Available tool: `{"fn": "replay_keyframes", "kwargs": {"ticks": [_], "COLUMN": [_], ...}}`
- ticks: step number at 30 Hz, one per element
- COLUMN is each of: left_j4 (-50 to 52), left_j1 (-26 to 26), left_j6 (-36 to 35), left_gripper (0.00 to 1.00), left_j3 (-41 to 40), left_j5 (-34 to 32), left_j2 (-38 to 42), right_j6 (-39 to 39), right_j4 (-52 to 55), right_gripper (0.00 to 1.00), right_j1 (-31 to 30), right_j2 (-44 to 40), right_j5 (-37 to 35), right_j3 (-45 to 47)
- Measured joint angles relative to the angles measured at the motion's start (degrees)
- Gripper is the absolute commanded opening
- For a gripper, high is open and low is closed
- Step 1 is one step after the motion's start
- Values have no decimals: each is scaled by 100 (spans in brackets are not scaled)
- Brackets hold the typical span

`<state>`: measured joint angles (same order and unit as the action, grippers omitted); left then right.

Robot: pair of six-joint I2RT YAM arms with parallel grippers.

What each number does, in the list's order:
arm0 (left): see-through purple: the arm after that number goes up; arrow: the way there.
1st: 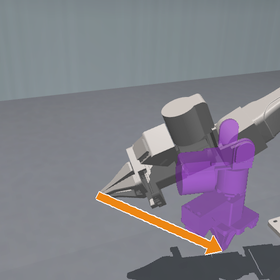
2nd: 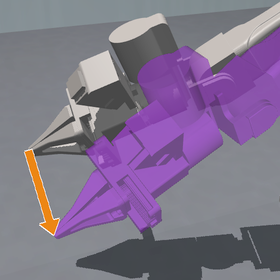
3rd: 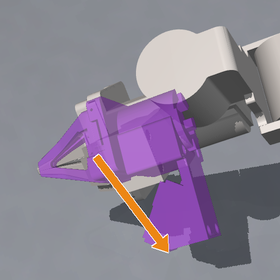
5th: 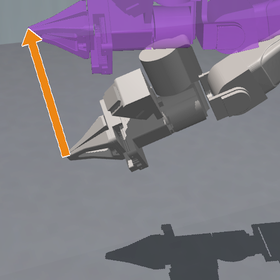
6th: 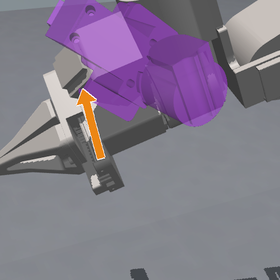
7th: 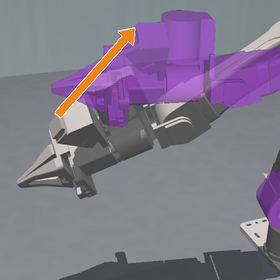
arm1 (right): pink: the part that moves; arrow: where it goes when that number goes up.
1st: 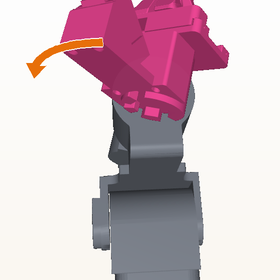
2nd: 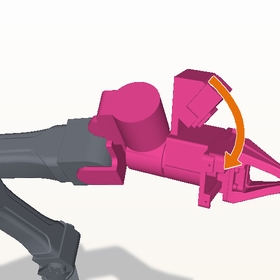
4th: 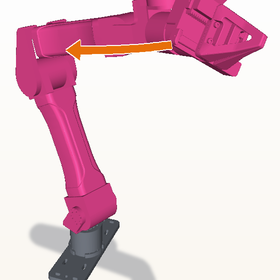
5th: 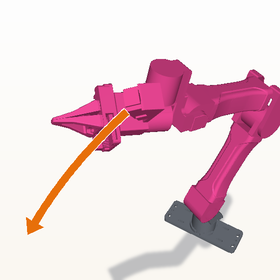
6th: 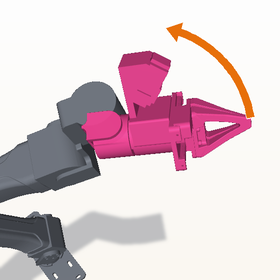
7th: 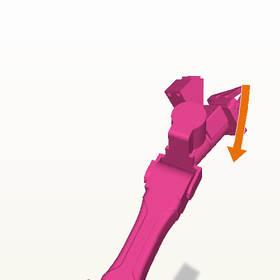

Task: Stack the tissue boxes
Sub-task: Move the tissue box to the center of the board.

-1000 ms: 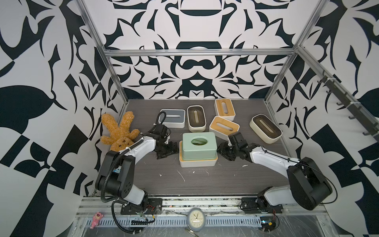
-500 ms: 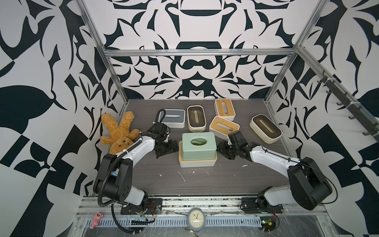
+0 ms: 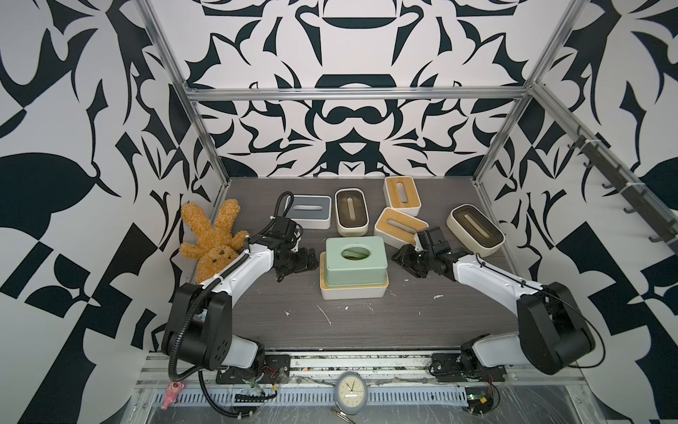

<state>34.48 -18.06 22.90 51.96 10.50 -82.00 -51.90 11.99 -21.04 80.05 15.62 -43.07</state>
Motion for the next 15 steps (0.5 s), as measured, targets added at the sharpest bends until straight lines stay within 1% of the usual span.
{"fn": "replay_keyframes", "kwargs": {"ticks": [8,11,15], "left_j4": [201,315,424], "left_j1": [122,160,184], "left_j6": [-131,-216,-361], "left_gripper": [96,99,99], "left_j3": [103,271,573], "left_j5": [-181,-315,-584], "left_j2": [170,310,680], "right_j6": [205,267,382], "right_j4": [205,291,452], "right_gripper": [53,54,54], "right_j1": [345,468,688], "right_j2": [-120,-166,-205], "right_j5": [96,127,162], "right_j3": [-28,-72,-184]}}
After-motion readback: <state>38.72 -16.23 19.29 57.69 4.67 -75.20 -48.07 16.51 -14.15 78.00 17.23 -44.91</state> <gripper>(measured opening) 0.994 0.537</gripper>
